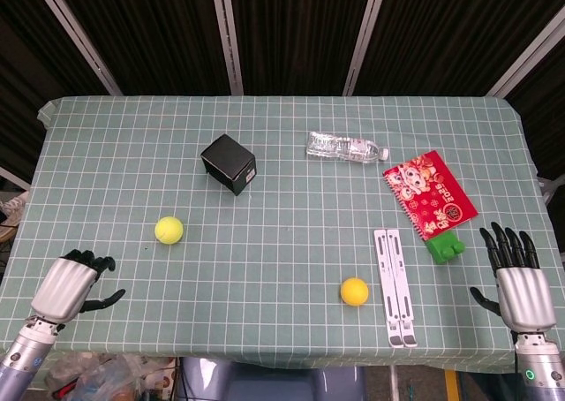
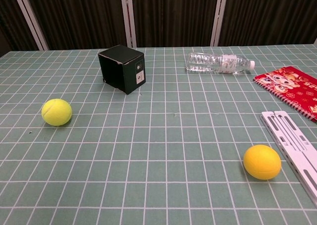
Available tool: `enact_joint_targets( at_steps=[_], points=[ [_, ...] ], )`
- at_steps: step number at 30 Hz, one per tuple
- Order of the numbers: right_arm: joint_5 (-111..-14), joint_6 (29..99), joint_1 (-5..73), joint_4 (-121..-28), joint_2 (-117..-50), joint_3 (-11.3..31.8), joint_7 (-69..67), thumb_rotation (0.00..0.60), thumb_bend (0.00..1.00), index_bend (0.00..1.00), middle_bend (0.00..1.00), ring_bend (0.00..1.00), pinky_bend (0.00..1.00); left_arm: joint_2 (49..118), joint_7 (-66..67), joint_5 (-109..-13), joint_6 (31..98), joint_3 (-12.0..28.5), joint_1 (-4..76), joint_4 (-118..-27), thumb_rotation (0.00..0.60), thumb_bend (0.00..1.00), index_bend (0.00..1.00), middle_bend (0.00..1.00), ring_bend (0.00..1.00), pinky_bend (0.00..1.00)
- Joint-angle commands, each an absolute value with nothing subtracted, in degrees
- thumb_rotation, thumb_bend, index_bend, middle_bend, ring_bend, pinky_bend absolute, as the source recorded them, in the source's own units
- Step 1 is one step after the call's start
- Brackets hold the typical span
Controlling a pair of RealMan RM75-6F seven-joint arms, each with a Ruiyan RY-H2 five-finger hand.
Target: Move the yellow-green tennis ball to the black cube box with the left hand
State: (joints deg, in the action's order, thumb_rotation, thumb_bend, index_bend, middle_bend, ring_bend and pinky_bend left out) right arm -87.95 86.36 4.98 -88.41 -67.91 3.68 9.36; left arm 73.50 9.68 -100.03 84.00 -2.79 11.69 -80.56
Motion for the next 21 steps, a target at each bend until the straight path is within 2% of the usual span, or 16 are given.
enact_joint_targets(
  at_steps=[1,4,12,21],
  points=[
    [-88.1,86.3,5.1,-88.3,-68.0,3.6,9.5,0.6,0.19,0.0,0.0,0.0,0.0,73.8,8.8,-100.6,81.2,-3.3,13.5,-78.1,0.399,0.2,0.53,0.75,0.58,0.69],
    [-88.1,86.4,5.0,-88.3,-68.1,3.6,9.7,0.6,0.19,0.0,0.0,0.0,0.0,74.5,4.5,-101.1,77.6,-4.0,16.0,-74.2,0.405,0.2,0.53,0.74,0.58,0.73],
    [-87.6,87.4,4.5,-88.4,-67.7,4.0,9.4,0.6,0.19,0.0,0.0,0.0,0.0,78.0,-3.7,-103.3,72.4,-5.5,21.2,-64.7,0.436,0.2,0.53,0.72,0.57,0.72],
    [-87.3,87.4,4.4,-88.1,-67.5,4.2,8.6,0.6,0.19,0.0,0.0,0.0,0.0,80.7,-5.0,-102.6,66.5,-6.0,25.3,-65.1,0.439,0.2,0.54,0.71,0.57,0.71]
  ],
)
